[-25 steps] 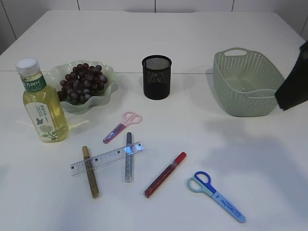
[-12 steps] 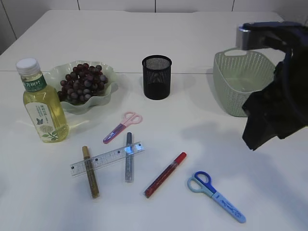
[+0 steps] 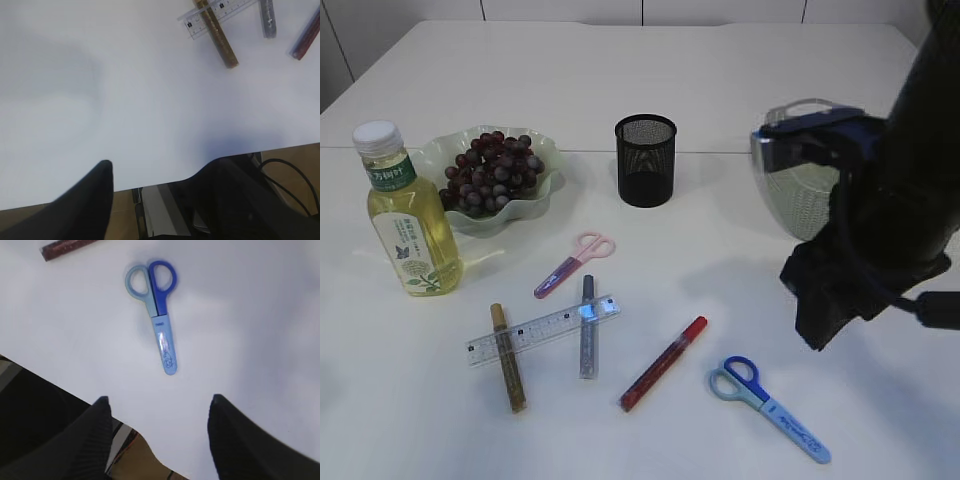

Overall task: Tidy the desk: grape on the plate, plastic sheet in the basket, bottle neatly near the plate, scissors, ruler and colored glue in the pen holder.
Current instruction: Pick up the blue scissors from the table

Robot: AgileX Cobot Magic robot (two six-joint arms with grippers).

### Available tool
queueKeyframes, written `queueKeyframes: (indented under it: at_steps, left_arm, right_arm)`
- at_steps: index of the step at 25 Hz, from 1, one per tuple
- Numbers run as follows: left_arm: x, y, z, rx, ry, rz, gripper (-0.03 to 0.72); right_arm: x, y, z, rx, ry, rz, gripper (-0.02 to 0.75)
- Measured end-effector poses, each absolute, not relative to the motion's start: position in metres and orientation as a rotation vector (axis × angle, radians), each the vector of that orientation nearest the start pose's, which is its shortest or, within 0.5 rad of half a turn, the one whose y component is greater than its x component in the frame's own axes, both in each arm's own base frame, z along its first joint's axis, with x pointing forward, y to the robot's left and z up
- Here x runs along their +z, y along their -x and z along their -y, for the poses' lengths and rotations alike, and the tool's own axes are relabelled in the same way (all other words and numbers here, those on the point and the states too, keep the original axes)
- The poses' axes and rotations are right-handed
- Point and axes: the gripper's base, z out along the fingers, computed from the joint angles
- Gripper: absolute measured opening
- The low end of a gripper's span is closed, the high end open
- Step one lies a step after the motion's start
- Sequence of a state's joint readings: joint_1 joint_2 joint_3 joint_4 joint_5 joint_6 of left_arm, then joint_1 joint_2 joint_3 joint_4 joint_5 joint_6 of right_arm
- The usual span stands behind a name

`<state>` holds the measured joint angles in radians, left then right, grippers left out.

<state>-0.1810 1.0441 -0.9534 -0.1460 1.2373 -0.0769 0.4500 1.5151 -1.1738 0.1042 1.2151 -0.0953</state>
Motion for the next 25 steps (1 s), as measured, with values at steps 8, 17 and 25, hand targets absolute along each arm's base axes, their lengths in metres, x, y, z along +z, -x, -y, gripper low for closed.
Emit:
queueKeyframes:
  at_steps: [8, 17, 25]
  left_arm:
    - [0.322, -0.166, 0.044, -0.273, -0.110, -2.820, 0.465]
    - [0.323, -0.166, 0.045, -0.303, -0.105, -2.820, 0.445]
    - [0.323, -0.166, 0.045, -0.303, -0.105, -2.820, 0.437]
  right_arm:
    - [0.221, -0.262, -0.155, 0.151, 0.882, -3.115, 0.477]
    - [0.186, -0.276, -0.163, 0.151, 0.978, -3.112, 0.477]
    - [0.174, -0.290, -0.169, 0.155, 0.985, -2.994, 0.477]
